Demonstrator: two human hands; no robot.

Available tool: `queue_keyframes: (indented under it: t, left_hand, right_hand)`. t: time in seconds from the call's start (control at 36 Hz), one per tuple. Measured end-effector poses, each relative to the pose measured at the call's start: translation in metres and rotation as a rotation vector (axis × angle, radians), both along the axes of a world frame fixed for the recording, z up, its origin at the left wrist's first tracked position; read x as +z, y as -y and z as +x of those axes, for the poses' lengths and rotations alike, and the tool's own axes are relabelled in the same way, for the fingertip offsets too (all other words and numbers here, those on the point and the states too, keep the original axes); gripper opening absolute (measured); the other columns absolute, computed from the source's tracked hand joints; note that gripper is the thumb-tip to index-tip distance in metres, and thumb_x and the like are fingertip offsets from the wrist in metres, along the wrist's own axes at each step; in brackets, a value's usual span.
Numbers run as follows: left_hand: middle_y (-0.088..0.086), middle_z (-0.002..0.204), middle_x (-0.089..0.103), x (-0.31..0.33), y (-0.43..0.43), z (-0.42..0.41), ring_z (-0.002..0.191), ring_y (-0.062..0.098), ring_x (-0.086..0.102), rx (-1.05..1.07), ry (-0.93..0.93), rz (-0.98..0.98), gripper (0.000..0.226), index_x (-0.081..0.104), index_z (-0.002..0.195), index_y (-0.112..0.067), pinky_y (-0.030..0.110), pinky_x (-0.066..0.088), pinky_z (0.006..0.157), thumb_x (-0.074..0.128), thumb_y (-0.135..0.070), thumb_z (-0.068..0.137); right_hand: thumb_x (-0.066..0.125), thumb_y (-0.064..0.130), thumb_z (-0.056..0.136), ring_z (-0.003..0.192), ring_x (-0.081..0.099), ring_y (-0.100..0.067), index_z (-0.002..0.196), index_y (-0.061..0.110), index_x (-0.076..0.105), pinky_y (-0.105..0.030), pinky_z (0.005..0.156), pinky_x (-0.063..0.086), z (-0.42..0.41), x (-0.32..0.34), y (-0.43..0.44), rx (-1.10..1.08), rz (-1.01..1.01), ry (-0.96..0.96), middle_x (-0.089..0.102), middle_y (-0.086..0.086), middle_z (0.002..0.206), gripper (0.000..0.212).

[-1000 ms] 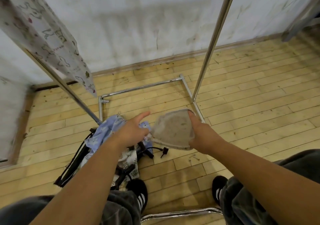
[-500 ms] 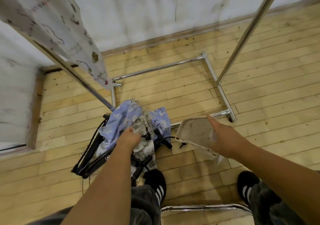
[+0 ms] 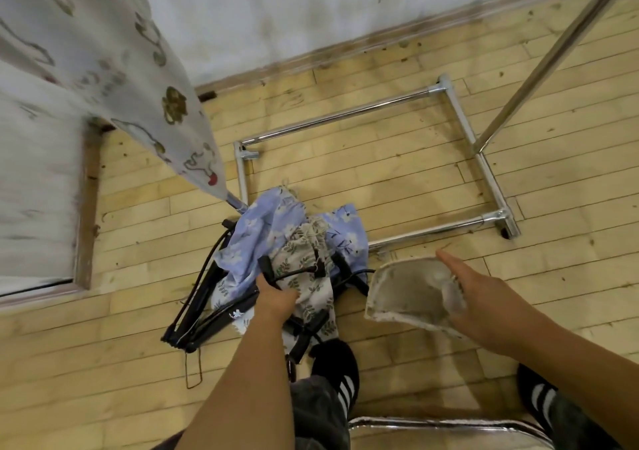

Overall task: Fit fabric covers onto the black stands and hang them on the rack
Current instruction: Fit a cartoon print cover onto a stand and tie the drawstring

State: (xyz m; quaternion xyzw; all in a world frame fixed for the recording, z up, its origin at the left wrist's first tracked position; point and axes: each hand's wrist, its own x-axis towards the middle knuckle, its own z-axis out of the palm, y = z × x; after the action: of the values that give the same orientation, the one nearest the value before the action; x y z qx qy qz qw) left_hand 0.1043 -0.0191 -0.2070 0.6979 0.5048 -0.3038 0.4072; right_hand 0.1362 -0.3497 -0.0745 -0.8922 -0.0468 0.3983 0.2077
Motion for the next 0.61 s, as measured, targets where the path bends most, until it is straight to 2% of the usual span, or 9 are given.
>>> queue_keyframes:
  t: [0.06,0.14,0.22,0.33,0.42,0.53,0.61]
  left_hand:
    - [0.017,0.155,0.040,-0.002,0.002,-0.002,0.127,0.042,0.053,0.027,0.025,-0.001,0.100,-0.003,0.163,-0.021,0.041,0.047,0.090,0.069,-0.013,0.096]
    - [0.018,0.150,0.047,-0.014,-0.001,-0.003,0.126,0.043,0.055,0.141,0.057,0.026,0.101,0.002,0.162,-0.027,0.050,0.051,0.100,0.074,-0.025,0.092]
    - [0.021,0.130,0.062,-0.043,-0.017,-0.007,0.114,0.045,0.063,0.138,0.048,0.040,0.088,0.017,0.156,-0.034,0.061,0.054,0.097,0.071,-0.042,0.087]
    - [0.022,0.111,0.068,-0.076,-0.033,-0.007,0.101,0.046,0.068,0.052,0.042,0.089,0.065,0.044,0.135,-0.022,0.061,0.058,0.088,0.068,-0.043,0.079]
    - [0.021,0.102,0.069,-0.074,-0.031,0.001,0.089,0.044,0.070,-0.023,0.051,0.114,0.062,0.054,0.125,-0.017,0.060,0.061,0.079,0.067,-0.042,0.070]
    - [0.018,0.103,0.069,-0.003,0.004,0.014,0.091,0.040,0.068,-0.116,0.091,0.160,0.037,0.052,0.120,-0.017,0.054,0.060,0.082,0.070,-0.028,0.090]
    - [0.016,0.099,0.071,0.021,0.015,0.014,0.085,0.037,0.069,-0.155,0.119,0.185,0.033,0.057,0.120,-0.014,0.050,0.062,0.077,0.069,-0.029,0.093]
  right_hand:
    - [0.056,0.017,0.104,0.079,0.067,-0.014,0.165,0.022,0.003,-0.014,0.056,0.046,0.000,-0.005,0.000,-0.038,0.018,-0.005,0.071,-0.011,0.113,0.081]
    - [0.056,0.017,0.104,0.068,0.062,-0.007,0.165,0.029,0.006,-0.015,0.050,0.043,0.000,-0.012,0.002,-0.109,0.059,-0.016,0.066,0.000,0.088,0.080]
    - [0.054,0.021,0.105,0.067,0.064,-0.007,0.164,0.034,0.007,-0.016,0.051,0.045,-0.002,-0.016,0.004,-0.133,0.079,-0.026,0.064,0.005,0.084,0.076]
    - [0.050,0.022,0.106,0.062,0.063,-0.007,0.164,0.033,0.012,-0.017,0.050,0.046,-0.002,-0.015,0.006,-0.146,0.096,-0.018,0.064,0.007,0.078,0.070]
    - [0.043,0.025,0.109,0.064,0.060,-0.004,0.164,0.034,0.013,-0.015,0.049,0.044,-0.001,-0.008,0.005,-0.132,0.094,0.010,0.066,0.004,0.085,0.063]
    - [0.044,0.021,0.109,0.068,0.055,0.002,0.163,0.037,0.016,-0.012,0.049,0.045,0.001,0.011,0.007,-0.094,0.110,0.032,0.069,-0.005,0.114,0.063]
    - [0.054,0.014,0.105,0.075,0.058,-0.001,0.160,0.038,0.022,-0.013,0.051,0.049,0.000,0.030,0.010,-0.057,0.120,0.029,0.065,-0.005,0.123,0.069]
